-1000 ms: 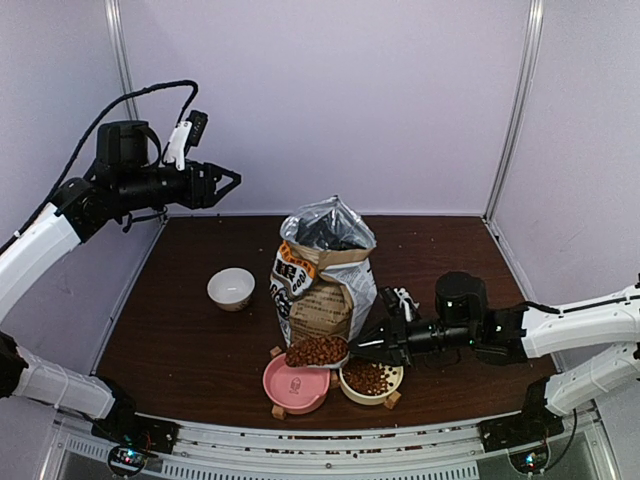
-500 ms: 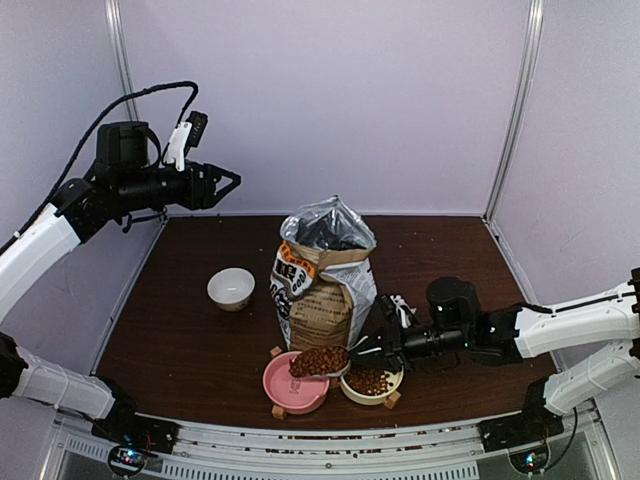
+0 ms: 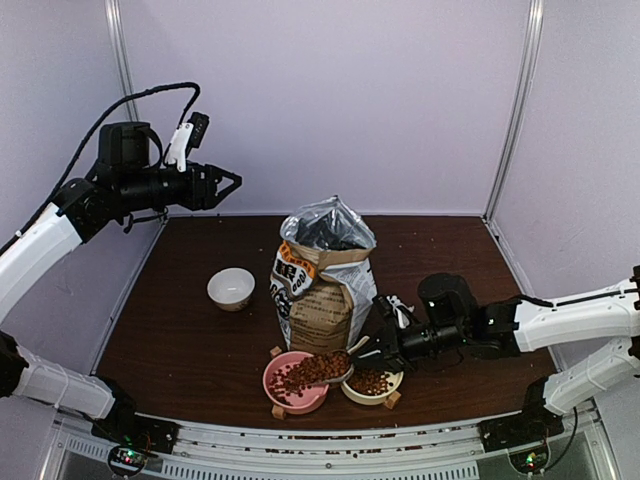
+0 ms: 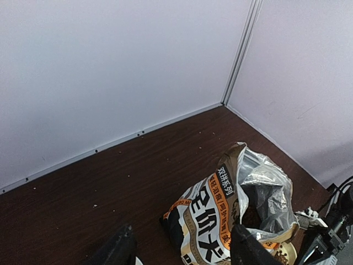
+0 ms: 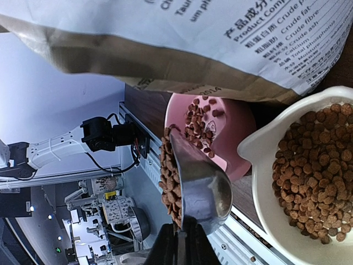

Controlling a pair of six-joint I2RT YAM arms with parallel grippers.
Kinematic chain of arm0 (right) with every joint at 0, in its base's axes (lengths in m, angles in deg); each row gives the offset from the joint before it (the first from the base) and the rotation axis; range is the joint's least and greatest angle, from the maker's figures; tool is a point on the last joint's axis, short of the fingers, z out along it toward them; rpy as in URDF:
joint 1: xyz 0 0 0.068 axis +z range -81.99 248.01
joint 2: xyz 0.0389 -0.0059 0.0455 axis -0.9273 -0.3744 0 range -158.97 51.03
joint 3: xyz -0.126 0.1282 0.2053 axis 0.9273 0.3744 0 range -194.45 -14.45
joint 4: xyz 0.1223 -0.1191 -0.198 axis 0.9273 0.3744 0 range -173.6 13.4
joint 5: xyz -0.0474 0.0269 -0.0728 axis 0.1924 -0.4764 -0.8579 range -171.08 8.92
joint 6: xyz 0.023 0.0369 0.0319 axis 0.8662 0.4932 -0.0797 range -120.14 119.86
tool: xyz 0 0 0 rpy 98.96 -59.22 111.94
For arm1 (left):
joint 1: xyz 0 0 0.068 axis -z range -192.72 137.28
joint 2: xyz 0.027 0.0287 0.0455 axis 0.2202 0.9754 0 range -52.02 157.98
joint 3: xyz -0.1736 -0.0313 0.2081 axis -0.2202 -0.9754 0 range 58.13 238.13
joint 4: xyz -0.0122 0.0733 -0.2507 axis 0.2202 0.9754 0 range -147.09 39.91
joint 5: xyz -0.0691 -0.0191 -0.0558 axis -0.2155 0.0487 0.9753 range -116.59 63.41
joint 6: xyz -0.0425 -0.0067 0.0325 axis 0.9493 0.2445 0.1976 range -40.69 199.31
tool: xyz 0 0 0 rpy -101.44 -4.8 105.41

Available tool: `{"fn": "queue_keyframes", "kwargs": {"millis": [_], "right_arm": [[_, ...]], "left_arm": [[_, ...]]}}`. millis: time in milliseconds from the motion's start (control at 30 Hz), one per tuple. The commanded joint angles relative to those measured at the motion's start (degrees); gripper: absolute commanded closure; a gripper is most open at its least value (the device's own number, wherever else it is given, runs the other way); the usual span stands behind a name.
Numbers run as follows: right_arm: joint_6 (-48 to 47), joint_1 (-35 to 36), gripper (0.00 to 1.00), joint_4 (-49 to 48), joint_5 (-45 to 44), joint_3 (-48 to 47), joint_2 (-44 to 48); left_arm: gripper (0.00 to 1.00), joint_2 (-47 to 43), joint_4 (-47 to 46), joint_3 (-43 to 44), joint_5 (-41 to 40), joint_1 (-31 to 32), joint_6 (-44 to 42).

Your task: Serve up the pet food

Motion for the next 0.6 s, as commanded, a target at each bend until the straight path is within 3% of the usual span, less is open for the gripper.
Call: {"fn": "queue_keyframes", "kwargs": {"millis": [0,567], "right_arm": [[-2.2,-0.3,1.00,2.0,-1.1,-2.8,0.2],[-4.8,-0.4,1.00,10.2,-2.7,-6.9,1.2]], "left_arm": [[0.39,0.2,-2.3,-0.5,0.2,-0.4,-0.9],[0.38,-0.4,-2.3,-0.7,0.2,-0.4,-0.8]]}}
